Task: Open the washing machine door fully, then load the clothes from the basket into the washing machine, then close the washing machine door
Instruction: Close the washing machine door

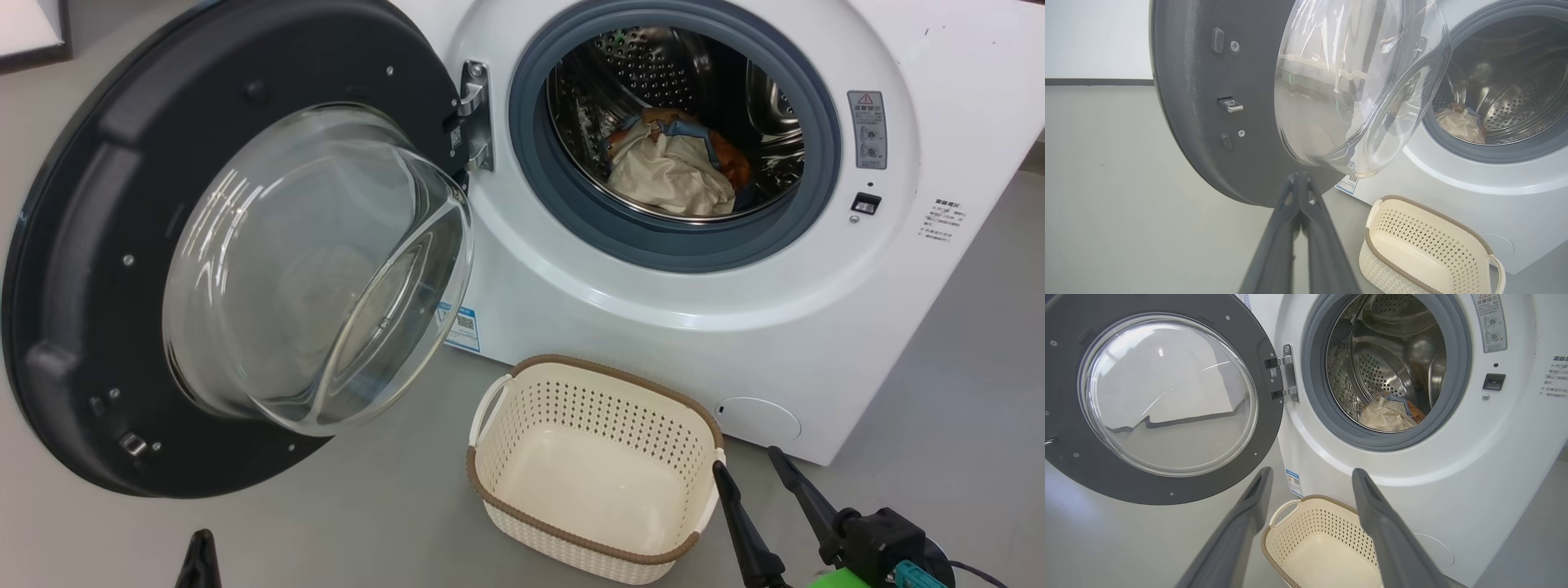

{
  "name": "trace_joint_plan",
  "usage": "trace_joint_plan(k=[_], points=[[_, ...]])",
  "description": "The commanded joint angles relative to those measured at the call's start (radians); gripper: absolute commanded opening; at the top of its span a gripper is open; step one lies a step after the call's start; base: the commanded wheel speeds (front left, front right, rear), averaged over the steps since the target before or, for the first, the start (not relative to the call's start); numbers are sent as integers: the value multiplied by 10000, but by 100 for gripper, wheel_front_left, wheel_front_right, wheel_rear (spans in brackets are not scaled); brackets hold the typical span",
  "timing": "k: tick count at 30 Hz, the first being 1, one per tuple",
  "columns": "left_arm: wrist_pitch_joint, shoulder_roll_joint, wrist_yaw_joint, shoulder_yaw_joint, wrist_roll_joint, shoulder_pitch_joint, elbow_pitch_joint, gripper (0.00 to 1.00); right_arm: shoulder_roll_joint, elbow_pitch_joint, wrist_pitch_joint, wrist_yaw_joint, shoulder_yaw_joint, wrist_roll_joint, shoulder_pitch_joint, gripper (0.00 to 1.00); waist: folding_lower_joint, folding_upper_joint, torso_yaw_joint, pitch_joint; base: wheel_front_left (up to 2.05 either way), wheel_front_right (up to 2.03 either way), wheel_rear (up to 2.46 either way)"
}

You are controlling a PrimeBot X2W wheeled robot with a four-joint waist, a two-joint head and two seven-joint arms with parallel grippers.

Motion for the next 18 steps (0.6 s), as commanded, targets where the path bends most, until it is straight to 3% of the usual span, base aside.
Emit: trace_joint_plan(k=[1, 10, 18], points=[[-55, 97, -1, 383, -69, -264, -191, 0, -34, -210, -48, 16, 231, 63, -446, 100, 0, 0, -3, -5, 0, 0, 0], [-55, 97, -40, 1242, -371, -417, -268, 0, -32, -216, -48, 16, 210, 48, -451, 100, 0, 0, 26, 24, 0, 0, 0], [-55, 97, 6, 3680, -3243, -905, 334, 0, -15, -190, -48, 16, 277, 62, -507, 100, 0, 0, 61, 57, 0, 0, 0]])
